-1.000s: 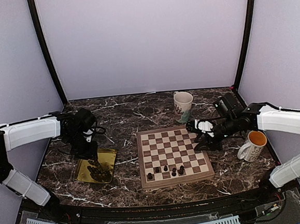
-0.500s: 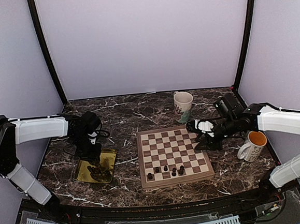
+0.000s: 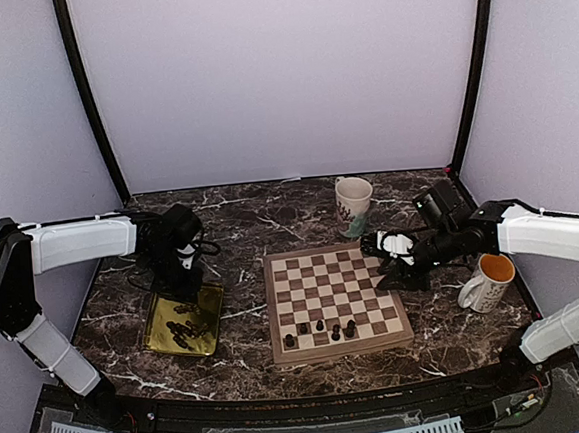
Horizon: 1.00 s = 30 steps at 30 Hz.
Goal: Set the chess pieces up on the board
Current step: Pick up the knight from the storage box, then place the knight at g8.
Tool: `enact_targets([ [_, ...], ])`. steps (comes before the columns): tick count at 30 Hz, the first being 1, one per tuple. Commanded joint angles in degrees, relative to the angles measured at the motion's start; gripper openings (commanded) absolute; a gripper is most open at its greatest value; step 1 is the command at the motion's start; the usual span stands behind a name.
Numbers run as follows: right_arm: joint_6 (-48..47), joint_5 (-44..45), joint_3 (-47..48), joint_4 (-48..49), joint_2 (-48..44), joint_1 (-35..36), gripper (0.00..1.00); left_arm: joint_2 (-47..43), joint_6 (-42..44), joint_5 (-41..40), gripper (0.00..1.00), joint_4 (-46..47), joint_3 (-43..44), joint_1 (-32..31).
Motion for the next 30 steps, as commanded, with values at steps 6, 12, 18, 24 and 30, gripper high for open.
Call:
enact_targets([
  [6, 0.17, -0.04, -0.1, 1.22, 0.07, -0.36, 0.35, -3.96, 5.19, 4.64, 0.01, -3.37, 7.77, -3.37],
  [12, 0.19, -0.04, -0.31, 1.16, -0.33, -0.38, 0.36, -2.99, 6.01, 3.84, 0.0, -4.84, 8.43, -3.37],
  [18, 0.1, -0.39, -0.11, 0.83, 0.0, -0.35, 0.36, -1.48, 7.17, 4.15, 0.0, -4.93, 7.39, -4.89],
  [24, 0.11, -0.32, -0.17, 0.9, 0.04, -0.34, 0.36, -1.49, 6.97, 5.29, 0.0, -4.73, 8.41, -6.12],
  [30, 0.13, -0.56, -0.19, 0.92, 0.18, -0.35, 0.36, -1.31, 7.99, 10.61, 0.0, -3.01, 11.86, -7.98],
])
